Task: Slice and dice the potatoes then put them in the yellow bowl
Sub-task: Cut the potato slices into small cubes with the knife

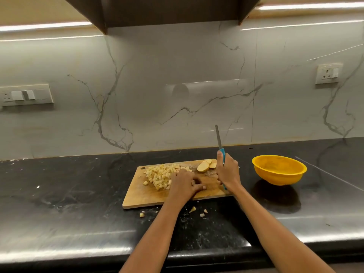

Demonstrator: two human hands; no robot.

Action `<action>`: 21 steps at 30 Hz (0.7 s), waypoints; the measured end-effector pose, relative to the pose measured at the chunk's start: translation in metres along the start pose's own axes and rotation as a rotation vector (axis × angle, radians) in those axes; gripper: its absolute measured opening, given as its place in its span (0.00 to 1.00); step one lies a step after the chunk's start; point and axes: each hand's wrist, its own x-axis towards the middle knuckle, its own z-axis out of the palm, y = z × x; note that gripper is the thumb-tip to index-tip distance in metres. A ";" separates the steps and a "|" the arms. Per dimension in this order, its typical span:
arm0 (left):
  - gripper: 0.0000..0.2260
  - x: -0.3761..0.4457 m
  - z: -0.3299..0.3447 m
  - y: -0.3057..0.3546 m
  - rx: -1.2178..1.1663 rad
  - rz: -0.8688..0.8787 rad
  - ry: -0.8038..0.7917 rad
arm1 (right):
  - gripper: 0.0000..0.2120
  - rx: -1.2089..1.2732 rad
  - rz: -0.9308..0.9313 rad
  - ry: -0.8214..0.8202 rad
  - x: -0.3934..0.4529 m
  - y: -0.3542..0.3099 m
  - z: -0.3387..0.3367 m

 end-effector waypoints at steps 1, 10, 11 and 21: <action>0.13 0.002 0.000 0.001 0.076 0.010 -0.013 | 0.17 0.017 0.016 0.011 0.002 0.001 0.001; 0.09 0.026 0.006 0.010 0.187 -0.172 0.200 | 0.20 -0.031 0.190 0.098 0.020 0.021 0.001; 0.09 0.031 0.006 0.011 0.202 -0.174 0.194 | 0.20 -0.050 0.209 0.098 0.023 0.025 0.002; 0.16 0.076 0.018 0.018 0.176 -0.108 0.034 | 0.19 -0.169 0.138 0.072 0.037 0.033 0.010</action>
